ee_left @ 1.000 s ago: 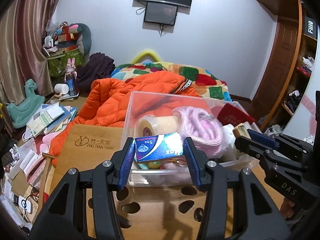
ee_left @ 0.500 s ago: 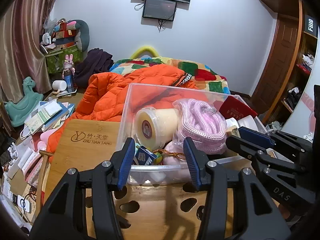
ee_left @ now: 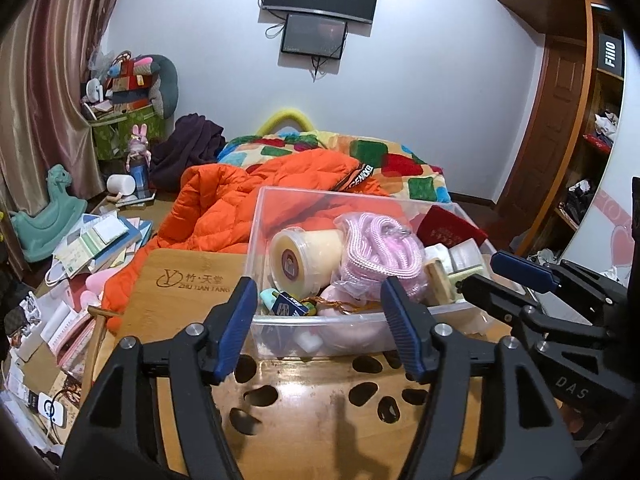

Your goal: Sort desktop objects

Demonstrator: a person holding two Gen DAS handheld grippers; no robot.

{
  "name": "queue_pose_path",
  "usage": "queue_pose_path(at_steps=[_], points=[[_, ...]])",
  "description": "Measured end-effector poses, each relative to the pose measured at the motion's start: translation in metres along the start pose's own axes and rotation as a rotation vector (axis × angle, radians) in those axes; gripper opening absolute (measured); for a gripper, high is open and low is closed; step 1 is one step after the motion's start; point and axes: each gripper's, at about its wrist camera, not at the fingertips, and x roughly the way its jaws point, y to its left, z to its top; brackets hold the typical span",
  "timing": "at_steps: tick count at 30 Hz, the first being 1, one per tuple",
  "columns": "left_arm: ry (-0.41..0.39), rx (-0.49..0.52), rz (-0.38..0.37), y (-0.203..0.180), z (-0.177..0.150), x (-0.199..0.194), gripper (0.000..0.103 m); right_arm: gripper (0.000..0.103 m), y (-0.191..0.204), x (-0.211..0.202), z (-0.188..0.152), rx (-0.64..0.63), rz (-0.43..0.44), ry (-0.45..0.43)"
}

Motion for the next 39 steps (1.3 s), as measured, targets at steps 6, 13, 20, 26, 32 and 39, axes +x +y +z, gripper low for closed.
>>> queue_pose_path(at_steps=[6, 13, 20, 26, 32, 39], points=[[-0.018, 0.013, -0.006, -0.006, -0.003, -0.016, 0.089, 0.067, 0.004, -0.021, -0.006, 0.001, -0.062, -0.046], [-0.035, 0.039, -0.025, -0.017, -0.013, -0.033, 0.095, 0.079, -0.003, -0.04, -0.022, 0.055, -0.11, -0.06], [-0.03, 0.053, -0.016, -0.021, -0.028, -0.05, 0.095, 0.079, -0.01, -0.055, -0.04, 0.114, -0.143, -0.042], [-0.036, 0.073, -0.015, -0.027, -0.042, -0.063, 0.096, 0.082, -0.008, -0.075, -0.059, 0.098, -0.182, -0.051], [-0.038, 0.086, -0.011, -0.033, -0.054, -0.071, 0.097, 0.085, -0.008, -0.089, -0.069, 0.115, -0.178, -0.067], [-0.061, 0.086, 0.015, -0.032, -0.063, -0.081, 0.097, 0.086, -0.003, -0.093, -0.075, 0.117, -0.173, -0.065]])
